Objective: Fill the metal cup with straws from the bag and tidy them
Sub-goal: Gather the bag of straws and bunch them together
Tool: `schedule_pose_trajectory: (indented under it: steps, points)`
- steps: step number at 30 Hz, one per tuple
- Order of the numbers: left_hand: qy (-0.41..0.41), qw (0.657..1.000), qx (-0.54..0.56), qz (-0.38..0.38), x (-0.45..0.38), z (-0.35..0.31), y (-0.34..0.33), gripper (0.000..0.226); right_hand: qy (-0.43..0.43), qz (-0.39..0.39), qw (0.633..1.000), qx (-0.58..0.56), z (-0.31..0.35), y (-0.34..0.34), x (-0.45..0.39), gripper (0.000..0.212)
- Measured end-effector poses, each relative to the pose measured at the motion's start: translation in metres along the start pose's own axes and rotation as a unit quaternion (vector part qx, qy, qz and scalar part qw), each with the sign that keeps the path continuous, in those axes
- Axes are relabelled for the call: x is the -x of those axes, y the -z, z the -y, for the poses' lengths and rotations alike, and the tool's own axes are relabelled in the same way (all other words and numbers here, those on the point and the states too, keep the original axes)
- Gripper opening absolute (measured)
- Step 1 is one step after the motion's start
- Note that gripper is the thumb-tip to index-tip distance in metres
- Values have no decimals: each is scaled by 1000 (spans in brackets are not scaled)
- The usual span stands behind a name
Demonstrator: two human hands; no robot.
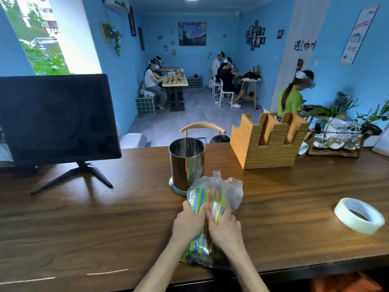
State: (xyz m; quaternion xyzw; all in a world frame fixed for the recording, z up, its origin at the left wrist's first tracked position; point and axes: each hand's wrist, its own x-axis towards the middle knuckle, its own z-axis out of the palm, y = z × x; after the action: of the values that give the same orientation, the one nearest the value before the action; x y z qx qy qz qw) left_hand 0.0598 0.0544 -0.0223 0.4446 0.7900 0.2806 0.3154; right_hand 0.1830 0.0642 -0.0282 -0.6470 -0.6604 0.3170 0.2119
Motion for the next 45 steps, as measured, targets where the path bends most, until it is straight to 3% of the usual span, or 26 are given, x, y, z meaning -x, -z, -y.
schedule_pose_trajectory:
  steps: [5,10,12,15,18,23,27,30,34,37,41,45]
  points:
    - [-38,995,64,-67,8,-1,-7,27,-1,-17,998,-53,7,-5,8,78]
    - [-62,986,124,-91,14,-5,-6,22,41,-22,993,-106,13,-4,15,75]
    - [-55,986,132,-90,14,-4,-6,29,43,-22,992,-119,12,-3,15,78]
    - [-34,983,166,-65,12,0,-7,48,44,-16,989,-143,10,-3,18,81]
    - [-19,971,234,-36,13,0,-5,48,52,-13,986,-158,10,-3,18,79]
    - [-6,975,221,-24,11,1,-2,45,88,-16,980,-180,11,-6,12,76]
    - [-37,948,315,8,8,3,1,45,115,-13,969,-219,12,-4,11,87]
    - [-50,918,387,72,3,4,2,62,123,-8,960,-250,11,-1,9,100]
    - [-46,879,460,116,-6,10,-2,77,141,1,953,-268,12,1,8,91]
    - [-48,874,465,131,-10,10,-4,83,140,11,951,-276,12,2,5,89]
    - [-50,870,466,153,-11,9,-4,84,146,14,943,-298,10,4,5,105]
    - [-77,869,463,155,-7,6,-5,83,153,16,929,-335,6,5,2,98]
